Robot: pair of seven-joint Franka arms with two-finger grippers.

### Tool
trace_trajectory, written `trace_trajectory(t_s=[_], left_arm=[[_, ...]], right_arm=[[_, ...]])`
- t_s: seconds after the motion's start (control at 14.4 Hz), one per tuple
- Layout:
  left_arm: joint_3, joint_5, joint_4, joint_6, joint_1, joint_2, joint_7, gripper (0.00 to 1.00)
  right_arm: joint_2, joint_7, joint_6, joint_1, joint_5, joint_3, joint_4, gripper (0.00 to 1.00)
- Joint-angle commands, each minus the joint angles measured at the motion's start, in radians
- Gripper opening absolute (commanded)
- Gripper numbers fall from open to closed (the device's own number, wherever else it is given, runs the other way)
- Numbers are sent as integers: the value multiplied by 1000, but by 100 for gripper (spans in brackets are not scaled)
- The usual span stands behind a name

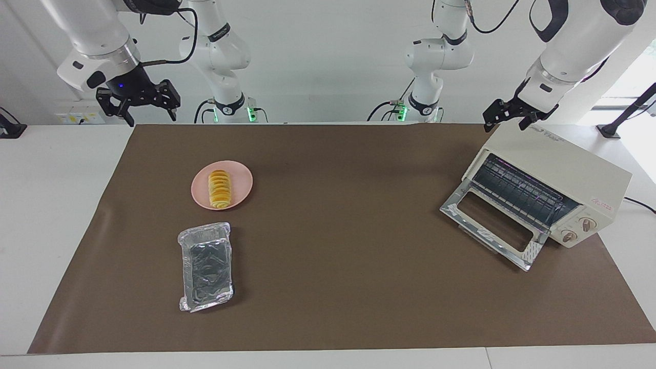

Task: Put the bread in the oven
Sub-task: 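Reach the right gripper down and grasp the bread slices on the pink plate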

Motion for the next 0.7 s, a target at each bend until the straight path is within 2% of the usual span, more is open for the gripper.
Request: trace_trajectory(t_s=[0.0, 0.21, 0.35, 0.42, 0.63], left_arm=[[-10, -15, -8, 12, 16, -14, 0, 100], [-10, -15, -8, 12, 16, -14, 0, 100], [-10, -15, -8, 12, 16, -14, 0, 100], [-10, -15, -8, 12, 14, -14, 1, 100], [-10, -15, -8, 12, 16, -14, 1, 100]], right_arm=[[-1, 11, 13, 3, -9, -1, -4, 100], [-2, 11, 14, 8, -9, -1, -4, 100], [-24, 3, 23, 16, -9, 4, -52, 100], [-51, -3, 66, 20, -9, 8, -107, 100], [-154, 54, 262, 65, 3, 12, -379, 100]])
